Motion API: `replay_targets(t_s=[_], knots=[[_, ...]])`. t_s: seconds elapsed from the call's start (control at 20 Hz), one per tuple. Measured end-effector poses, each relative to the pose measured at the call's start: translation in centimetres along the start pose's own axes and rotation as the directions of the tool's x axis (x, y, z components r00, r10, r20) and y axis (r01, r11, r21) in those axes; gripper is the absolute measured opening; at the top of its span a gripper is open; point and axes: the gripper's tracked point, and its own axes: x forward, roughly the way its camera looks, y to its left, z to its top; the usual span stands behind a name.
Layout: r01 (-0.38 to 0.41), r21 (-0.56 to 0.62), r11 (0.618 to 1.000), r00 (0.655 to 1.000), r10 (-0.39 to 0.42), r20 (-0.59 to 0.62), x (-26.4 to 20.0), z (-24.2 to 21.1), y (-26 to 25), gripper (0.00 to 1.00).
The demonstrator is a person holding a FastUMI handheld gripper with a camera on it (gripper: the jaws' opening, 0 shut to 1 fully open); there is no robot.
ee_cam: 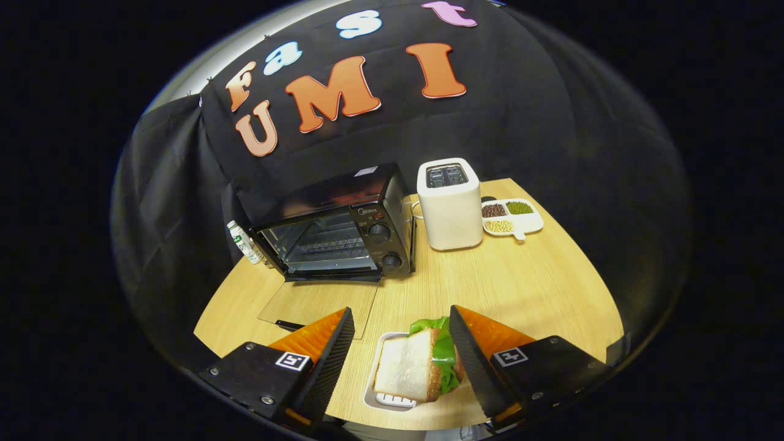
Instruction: Open the toaster oven, put the food inside, and close the toaster oven door.
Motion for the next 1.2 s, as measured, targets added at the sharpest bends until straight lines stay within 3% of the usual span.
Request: replay_targets(t_s=[0.4, 0.65, 0.85, 1.05, 1.2], knots=[[-0.002, 0.000, 1.000, 0.988, 0.003, -0.157, 2.0, -3.9, -3.0, 0.93], [-0.097, 0.033, 0.995, 0.955, 0.103, -0.277, 2.9, -5.9, -2.6, 0.90], [-0.129, 0.036, 0.991, 0.927, 0.134, -0.350, 3.4, -7.1, -2.8, 0.90], [-0.149, 0.154, 0.977, 0.896, 0.199, -0.397, 3.7, -7.9, -2.5, 0.67], [-0.146, 0.264, 0.953, 0.897, 0.240, -0.371, 3.5, -7.2, -2.1, 0.49]])
